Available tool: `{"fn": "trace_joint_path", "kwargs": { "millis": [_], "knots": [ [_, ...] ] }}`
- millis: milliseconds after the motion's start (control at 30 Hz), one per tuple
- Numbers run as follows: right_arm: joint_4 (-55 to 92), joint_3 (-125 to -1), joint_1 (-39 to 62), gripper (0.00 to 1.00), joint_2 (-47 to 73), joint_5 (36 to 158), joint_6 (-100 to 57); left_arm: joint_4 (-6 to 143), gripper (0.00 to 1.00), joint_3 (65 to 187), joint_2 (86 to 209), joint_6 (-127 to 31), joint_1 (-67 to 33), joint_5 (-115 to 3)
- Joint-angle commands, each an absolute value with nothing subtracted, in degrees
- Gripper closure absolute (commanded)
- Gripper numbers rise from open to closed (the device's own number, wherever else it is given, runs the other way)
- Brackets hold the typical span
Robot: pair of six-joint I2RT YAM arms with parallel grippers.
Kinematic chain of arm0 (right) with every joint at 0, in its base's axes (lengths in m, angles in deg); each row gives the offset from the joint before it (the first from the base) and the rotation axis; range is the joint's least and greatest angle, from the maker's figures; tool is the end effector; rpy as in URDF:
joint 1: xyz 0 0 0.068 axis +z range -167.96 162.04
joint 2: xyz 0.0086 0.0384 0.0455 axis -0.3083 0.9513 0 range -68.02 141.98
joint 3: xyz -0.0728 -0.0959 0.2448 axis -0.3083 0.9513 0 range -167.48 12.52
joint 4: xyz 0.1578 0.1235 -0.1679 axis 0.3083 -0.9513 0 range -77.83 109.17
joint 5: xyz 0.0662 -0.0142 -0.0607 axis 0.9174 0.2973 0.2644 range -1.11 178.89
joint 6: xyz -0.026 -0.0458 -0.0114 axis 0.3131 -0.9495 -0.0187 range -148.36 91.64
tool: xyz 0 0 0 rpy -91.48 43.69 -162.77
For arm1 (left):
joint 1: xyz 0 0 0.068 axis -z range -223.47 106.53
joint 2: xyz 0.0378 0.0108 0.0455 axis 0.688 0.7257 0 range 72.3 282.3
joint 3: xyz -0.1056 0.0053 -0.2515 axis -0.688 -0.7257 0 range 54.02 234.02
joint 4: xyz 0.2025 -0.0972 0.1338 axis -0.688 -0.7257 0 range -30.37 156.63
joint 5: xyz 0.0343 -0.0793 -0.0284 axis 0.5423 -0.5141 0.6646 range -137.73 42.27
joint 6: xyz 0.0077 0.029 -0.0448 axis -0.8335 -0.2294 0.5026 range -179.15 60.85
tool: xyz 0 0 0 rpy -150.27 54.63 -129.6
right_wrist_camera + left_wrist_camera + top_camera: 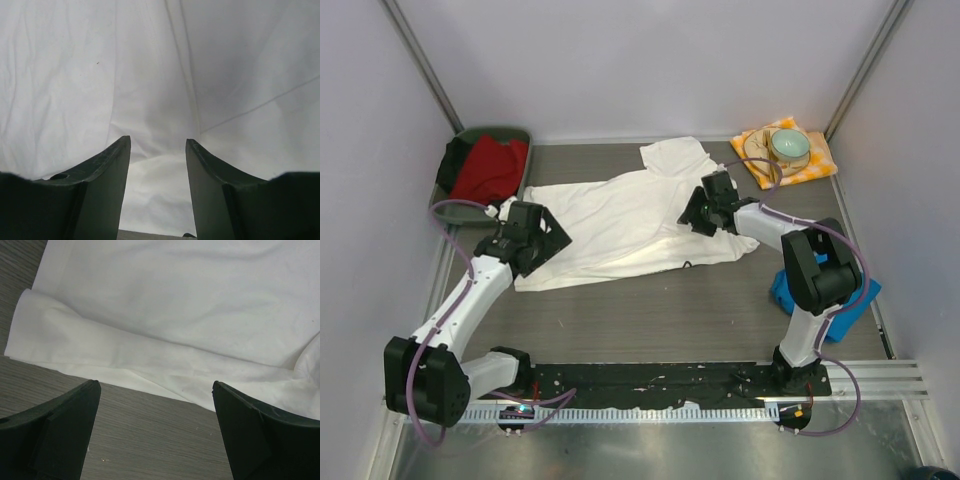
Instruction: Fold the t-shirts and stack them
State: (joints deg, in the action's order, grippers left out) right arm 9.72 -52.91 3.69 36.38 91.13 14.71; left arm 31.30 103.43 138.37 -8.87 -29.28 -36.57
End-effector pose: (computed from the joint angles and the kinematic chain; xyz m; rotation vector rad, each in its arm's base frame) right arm 0.3588 0.1439 0.1798 0.4454 2.4535 0.5480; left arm 0.2265 -0.0503 0.2562 -0.8441 2.3223 -0.2496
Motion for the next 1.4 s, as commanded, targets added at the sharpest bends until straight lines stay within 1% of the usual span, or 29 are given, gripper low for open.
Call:
{"fn": "trace_joint_path", "kwargs": {
  "millis": [0, 233, 867, 933, 1000, 1167, 1233, 1267, 1300, 1367],
  "knots": [
    [8.01, -53.22, 3.93, 0.46, 31.39, 87.24, 12.16, 33.76, 0.01, 105.09, 138.75, -9.93, -29.23, -36.21],
    [6.34, -51.99, 3.84, 0.46, 29.45, 85.90, 11.45, 35.87, 0.01, 103.15, 140.77, -9.58, -29.23, -37.97],
    [8.71, -54.10, 3.84, 0.48, 36.40, 87.92, 12.51, 36.13, 0.01, 103.15, 142.79, -9.49, -29.23, -37.27],
    [8.80, -54.28, 3.84, 0.53, 37.01, 88.01, 12.77, 36.13, 0.01, 103.15, 142.53, -9.58, -29.23, -37.18],
    [8.89, -54.80, 3.93, 0.62, 37.53, 88.10, 12.77, 36.13, 0.01, 103.15, 142.53, -9.58, -29.23, -37.09],
    [9.15, -55.59, 3.84, 0.65, 39.03, 88.10, 13.03, 35.87, 0.01, 103.15, 142.35, -9.93, -29.32, -36.65],
    [9.33, -55.68, 3.93, 0.69, 39.30, 88.10, 13.12, 35.87, 0.01, 103.24, 142.35, -10.02, -29.32, -36.57],
    [9.24, -55.86, 3.84, 0.73, 39.47, 88.01, 13.12, 35.78, 0.01, 103.24, 142.35, -10.02, -29.32, -36.57],
    [9.33, -56.03, 3.93, 0.80, 39.73, 88.01, 13.21, 35.78, 0.01, 103.24, 142.35, -10.02, -29.32, -36.57],
    [9.15, -56.91, 3.93, 0.89, 39.91, 88.10, 13.21, 35.87, 0.01, 103.24, 142.44, -10.02, -29.32, -36.65]
  ]
}}
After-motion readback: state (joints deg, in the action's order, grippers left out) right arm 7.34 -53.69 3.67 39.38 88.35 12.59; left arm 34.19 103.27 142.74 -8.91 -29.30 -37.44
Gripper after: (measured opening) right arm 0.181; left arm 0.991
